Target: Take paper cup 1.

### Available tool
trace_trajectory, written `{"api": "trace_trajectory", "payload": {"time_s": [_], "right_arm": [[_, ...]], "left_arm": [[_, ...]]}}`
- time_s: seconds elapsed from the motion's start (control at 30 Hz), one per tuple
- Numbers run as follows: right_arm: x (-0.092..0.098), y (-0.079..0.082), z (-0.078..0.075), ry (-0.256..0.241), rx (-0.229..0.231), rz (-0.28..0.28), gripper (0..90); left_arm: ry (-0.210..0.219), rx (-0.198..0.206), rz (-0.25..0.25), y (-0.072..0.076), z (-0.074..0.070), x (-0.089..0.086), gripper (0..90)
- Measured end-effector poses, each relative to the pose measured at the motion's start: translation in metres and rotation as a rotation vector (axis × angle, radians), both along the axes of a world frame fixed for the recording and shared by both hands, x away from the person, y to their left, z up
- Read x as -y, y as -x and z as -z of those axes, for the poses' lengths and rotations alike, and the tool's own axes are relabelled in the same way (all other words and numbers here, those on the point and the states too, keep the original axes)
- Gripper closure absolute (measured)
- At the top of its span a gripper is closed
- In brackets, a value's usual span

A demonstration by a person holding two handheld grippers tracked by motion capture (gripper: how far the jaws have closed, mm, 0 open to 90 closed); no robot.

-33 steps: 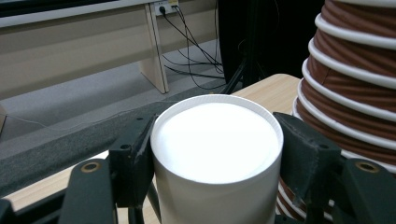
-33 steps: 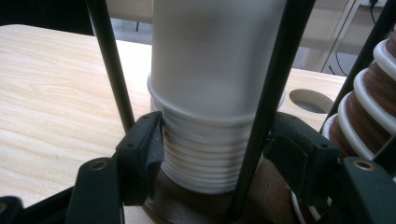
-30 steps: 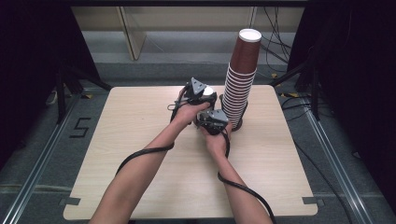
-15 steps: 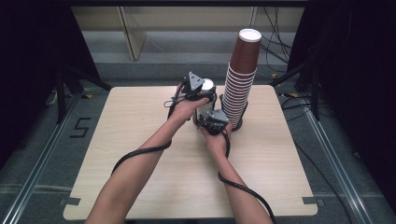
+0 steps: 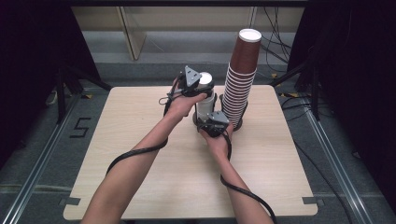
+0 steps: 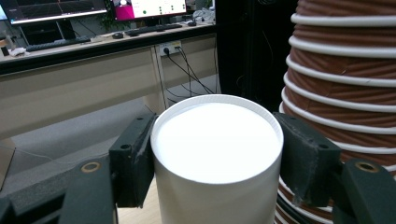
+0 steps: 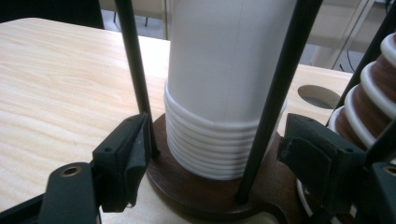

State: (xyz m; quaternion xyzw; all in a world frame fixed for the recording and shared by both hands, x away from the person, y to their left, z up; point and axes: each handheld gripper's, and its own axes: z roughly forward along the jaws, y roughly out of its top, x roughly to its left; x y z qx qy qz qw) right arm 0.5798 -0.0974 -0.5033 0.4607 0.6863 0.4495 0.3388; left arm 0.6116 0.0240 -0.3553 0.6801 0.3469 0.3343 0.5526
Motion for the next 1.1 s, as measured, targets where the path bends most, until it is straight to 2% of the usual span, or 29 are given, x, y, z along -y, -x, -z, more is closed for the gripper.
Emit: {"api": "trace_trajectory", "payload": {"time_s": [0.03, 0.07, 0.13, 0.2, 0.3, 0.33, 0.37, 0.4, 0.43, 0.47, 0.53, 0.63, 0.67, 0.7, 0.73, 0.87, 0.93, 0.97, 1.1], "right_arm": [[0.000, 0.001, 0.000, -0.009, -0.001, -0.006, 24.3], [0.000, 0.003, -0.001, 0.003, 0.006, -0.012, 23.5], [0.000, 0.006, -0.002, -0.016, -0.011, -0.031, 23.0], [0.002, 0.008, -0.002, -0.018, 0.002, -0.030, 22.9], [0.006, 0.013, -0.003, 0.003, 0.010, -0.018, 22.9], [0.006, 0.014, -0.003, 0.009, 0.018, -0.026, 22.9], [0.007, 0.017, -0.003, -0.015, 0.017, -0.029, 22.8], [0.008, 0.019, -0.004, -0.007, 0.007, -0.056, 22.7], [0.008, 0.019, -0.004, -0.007, 0.007, -0.056, 22.7], [0.009, 0.021, -0.006, -0.001, 0.018, -0.050, 22.5], [0.014, 0.028, -0.011, 0.044, 0.026, -0.084, 21.6], [0.020, 0.037, -0.020, 0.020, 0.016, -0.104, 21.4], [0.020, 0.037, -0.020, 0.020, 0.016, -0.104, 21.4], [0.025, 0.038, -0.023, 0.046, 0.037, -0.127, 21.3], [0.027, 0.042, -0.026, 0.025, 0.025, -0.118, 21.2], [0.042, 0.053, -0.037, 0.049, 0.042, -0.152, 20.9], [0.048, 0.059, -0.039, 0.039, 0.038, -0.146, 20.9], [0.055, 0.065, -0.040, 0.025, 0.020, -0.153, 20.9], [0.065, 0.075, -0.040, 0.037, 0.031, -0.165, 20.7]], "left_arm": [[-0.001, 0.004, 0.000, 0.001, -0.001, 0.000, 33.7], [-0.002, 0.007, 0.000, 0.003, -0.003, -0.001, 33.7], [-0.001, 0.010, 0.000, 0.005, -0.006, -0.002, 33.7], [-0.003, 0.011, 0.001, 0.008, -0.008, -0.003, 33.7], [-0.007, 0.015, 0.004, 0.013, -0.012, -0.006, 33.6], [-0.003, 0.013, 0.006, 0.015, -0.013, -0.007, 33.6], [-0.006, 0.012, 0.010, 0.020, -0.014, -0.009, 33.6], [-0.006, 0.012, 0.010, 0.020, -0.014, -0.009, 33.6], [-0.007, 0.010, 0.011, 0.023, -0.015, -0.011, 33.6], [-0.012, 0.007, 0.013, 0.026, -0.016, -0.013, 33.6], [-0.020, -0.006, 0.021, 0.034, -0.016, -0.020, 33.6], [-0.025, -0.013, 0.023, 0.039, -0.015, -0.026, 33.6], [-0.021, -0.020, 0.026, 0.042, -0.015, -0.029, 33.6], [-0.013, -0.029, 0.025, 0.045, -0.014, -0.032, 33.6], [-0.013, -0.036, 0.027, 0.048, -0.013, -0.035, 33.6], [-0.027, -0.051, 0.037, 0.062, -0.007, -0.043, 33.6], [-0.029, -0.061, 0.054, 0.070, -0.005, -0.045, 33.6], [-0.046, -0.040, 0.062, 0.073, -0.003, -0.047, 33.6], [-0.045, -0.055, 0.090, 0.090, 0.007, -0.049, 33.6]]}}
